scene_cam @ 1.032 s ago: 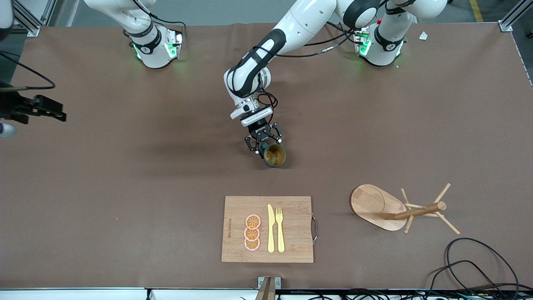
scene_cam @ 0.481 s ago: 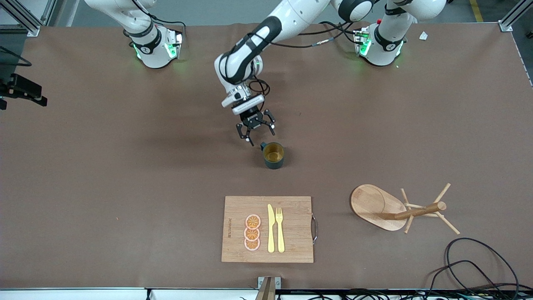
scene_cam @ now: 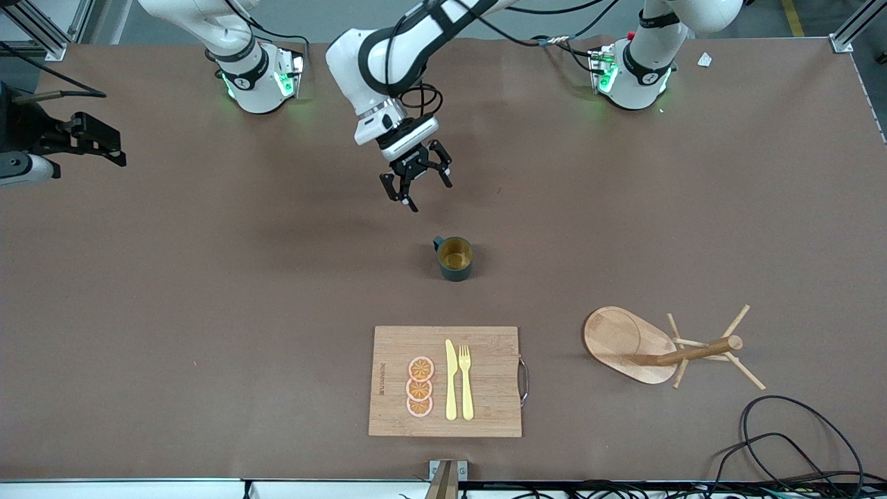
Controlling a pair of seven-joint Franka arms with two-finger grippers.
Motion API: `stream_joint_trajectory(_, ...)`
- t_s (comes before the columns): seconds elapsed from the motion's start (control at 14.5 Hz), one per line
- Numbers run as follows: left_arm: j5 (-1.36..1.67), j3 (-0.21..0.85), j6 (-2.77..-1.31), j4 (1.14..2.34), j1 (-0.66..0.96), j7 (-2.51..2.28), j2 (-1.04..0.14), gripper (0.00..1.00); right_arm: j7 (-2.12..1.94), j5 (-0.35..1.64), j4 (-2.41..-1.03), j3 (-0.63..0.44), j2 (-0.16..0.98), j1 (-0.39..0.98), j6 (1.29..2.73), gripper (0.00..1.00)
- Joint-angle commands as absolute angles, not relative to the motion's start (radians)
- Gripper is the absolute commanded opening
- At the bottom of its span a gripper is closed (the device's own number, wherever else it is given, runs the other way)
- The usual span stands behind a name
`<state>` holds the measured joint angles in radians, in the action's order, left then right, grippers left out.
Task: Transfer cup from left to right arm and place
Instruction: 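Raise the left gripper away while the right gripper reaches toward the mug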
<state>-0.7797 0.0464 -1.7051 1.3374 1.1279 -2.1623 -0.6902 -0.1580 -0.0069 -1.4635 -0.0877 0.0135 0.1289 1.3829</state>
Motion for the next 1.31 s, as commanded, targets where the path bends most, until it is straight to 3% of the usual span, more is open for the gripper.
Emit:
stream_joint_trajectory(0.0,-0.636,0.052,-1.707,1.362,1.034,-2.058,-0.557,1.0,-0.158,-0.012,-1.763,-0.091,-0.197,0.126,1.533,1.0)
stream_joint_trajectory(0.21,-0.491,0.051,-1.71,1.361,0.899,-1.878,-0.436,1.0,-0.158,-0.012,-1.804,-0.091,-0.222,0.126,1.555,1.0)
stream_joint_trajectory(0.55,-0.264,0.054,-1.723,1.339,0.619,-1.461,-0.345,1.0,-0.144,-0.012,-1.855,-0.081,-0.253,0.13,1.588,1.0)
stream_joint_trajectory(0.83,-0.15,0.054,-1.713,1.339,0.418,-1.162,-0.293,1.0,0.155,-0.003,-1.853,0.084,-0.249,0.179,1.666,1.0)
stream_joint_trajectory(1.24,-0.141,0.054,-1.625,1.341,0.264,-0.783,-0.226,1.0,0.319,0.038,-1.848,0.106,-0.181,0.222,1.77,1.0)
